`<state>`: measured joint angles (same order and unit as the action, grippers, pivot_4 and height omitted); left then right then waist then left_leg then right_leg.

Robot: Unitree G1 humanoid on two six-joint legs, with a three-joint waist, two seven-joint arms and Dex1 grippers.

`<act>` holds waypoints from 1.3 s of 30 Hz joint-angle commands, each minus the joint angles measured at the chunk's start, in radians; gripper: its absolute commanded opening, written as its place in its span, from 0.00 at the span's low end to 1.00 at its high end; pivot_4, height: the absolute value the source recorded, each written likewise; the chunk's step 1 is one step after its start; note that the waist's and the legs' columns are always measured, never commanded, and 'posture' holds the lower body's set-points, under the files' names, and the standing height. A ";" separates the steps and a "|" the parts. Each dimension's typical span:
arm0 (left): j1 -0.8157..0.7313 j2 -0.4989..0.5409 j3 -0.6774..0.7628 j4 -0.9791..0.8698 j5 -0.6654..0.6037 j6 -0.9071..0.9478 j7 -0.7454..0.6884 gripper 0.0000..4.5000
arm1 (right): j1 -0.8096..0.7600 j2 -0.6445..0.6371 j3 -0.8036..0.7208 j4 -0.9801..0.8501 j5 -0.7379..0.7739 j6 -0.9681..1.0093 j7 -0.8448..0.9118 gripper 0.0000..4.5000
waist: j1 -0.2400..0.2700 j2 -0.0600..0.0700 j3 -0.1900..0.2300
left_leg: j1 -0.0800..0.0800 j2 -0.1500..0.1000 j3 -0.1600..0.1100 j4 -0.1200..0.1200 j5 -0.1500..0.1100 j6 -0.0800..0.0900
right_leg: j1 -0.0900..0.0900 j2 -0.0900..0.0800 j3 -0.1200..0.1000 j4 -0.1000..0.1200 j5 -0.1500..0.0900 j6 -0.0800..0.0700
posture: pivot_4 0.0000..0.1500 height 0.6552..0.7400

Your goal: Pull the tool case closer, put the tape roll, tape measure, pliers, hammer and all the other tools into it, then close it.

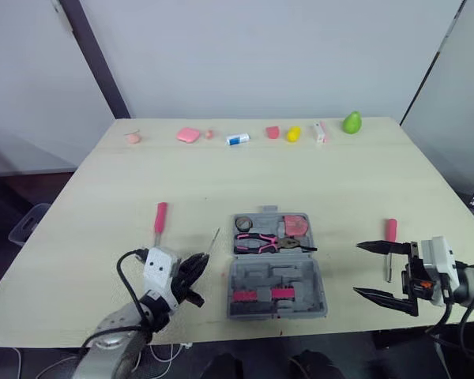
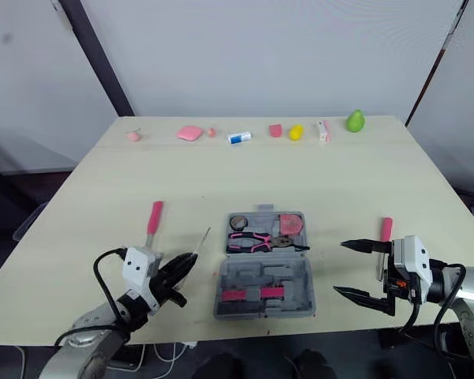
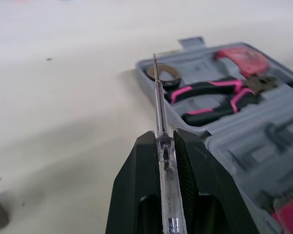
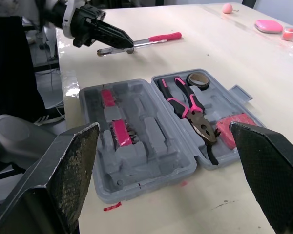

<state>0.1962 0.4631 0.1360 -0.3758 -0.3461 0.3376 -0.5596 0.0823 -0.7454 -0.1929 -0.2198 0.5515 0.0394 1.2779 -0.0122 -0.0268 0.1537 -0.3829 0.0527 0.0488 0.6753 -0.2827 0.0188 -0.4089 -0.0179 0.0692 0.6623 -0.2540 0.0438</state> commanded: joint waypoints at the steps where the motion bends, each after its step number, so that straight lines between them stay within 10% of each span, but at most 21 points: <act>1: -0.077 0.093 -0.012 -0.003 -0.028 0.026 -0.110 0.01 | -0.003 0.005 -0.006 -0.023 0.002 -0.019 -0.007 1.00 | 0.001 0.000 0.000 | 0.000 0.000 0.000 0.000 0.000 0.000 | 0.000 0.000 0.000 0.000 0.000 0.000 | 1.00 1.00; 17: -0.520 0.386 -0.316 0.124 0.012 0.126 -0.591 0.01 | -0.015 0.022 0.000 0.005 -0.019 -0.046 -0.023 1.00 | 0.002 0.000 0.001 | -0.002 0.000 0.003 0.000 0.000 0.000 | -0.001 0.000 -0.001 -0.001 0.002 0.003 | 1.00 1.00; 39: -0.926 0.149 -0.691 0.465 0.327 0.140 -0.732 0.01 | 0.071 0.024 -0.030 -0.021 -0.027 -0.090 -0.076 1.00 | 0.001 0.000 0.001 | -0.006 -0.001 0.000 0.002 0.000 0.000 | -0.002 0.002 -0.002 0.000 0.002 0.004 | 1.00 1.00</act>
<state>-0.7132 0.6162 -0.5585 0.0983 -0.0296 0.4764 -1.2870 0.1522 -0.7168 -0.1859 -0.2005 0.5129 -0.0290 1.2073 -0.0116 -0.0267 0.1548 -0.3888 0.0516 0.0491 0.6777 -0.2826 0.0189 -0.4108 -0.0157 0.0674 0.6620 -0.2522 0.0478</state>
